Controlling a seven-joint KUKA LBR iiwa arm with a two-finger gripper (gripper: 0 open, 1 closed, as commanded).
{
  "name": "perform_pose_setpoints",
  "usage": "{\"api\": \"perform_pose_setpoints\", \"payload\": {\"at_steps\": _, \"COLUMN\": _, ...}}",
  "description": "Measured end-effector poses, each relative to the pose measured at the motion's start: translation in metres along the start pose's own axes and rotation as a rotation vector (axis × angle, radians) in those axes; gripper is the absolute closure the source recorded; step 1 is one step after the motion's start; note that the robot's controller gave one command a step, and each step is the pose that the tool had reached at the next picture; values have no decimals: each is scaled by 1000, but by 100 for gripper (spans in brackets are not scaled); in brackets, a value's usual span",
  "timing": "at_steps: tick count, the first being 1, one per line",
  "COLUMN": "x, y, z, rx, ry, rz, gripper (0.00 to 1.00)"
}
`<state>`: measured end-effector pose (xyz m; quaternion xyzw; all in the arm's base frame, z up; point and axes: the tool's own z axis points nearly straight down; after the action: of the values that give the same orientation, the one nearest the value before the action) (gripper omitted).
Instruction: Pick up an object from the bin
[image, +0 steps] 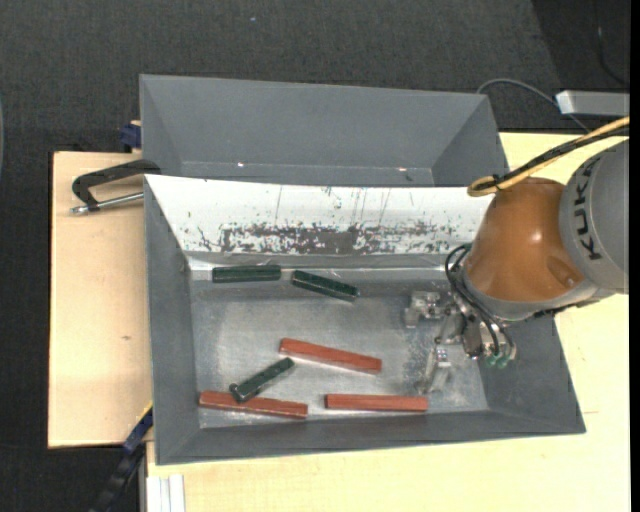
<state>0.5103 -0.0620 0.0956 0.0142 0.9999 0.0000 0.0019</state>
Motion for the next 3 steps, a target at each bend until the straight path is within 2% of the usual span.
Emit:
{"api": "perform_pose_setpoints", "payload": {"at_steps": 1, "x": 5, "y": 12, "z": -9, "rx": -3, "ry": 0, "rz": -44, "gripper": 0}}
{"api": "perform_pose_setpoints", "payload": {"at_steps": 2, "x": 8, "y": 11, "z": -31, "rx": 0, "ry": 0, "rz": 214, "gripper": 0}}
{"api": "perform_pose_setpoints", "payload": {"at_steps": 3, "x": 10, "y": 63, "z": -45, "rx": 0, "ry": -3, "rz": 135, "gripper": 0}}
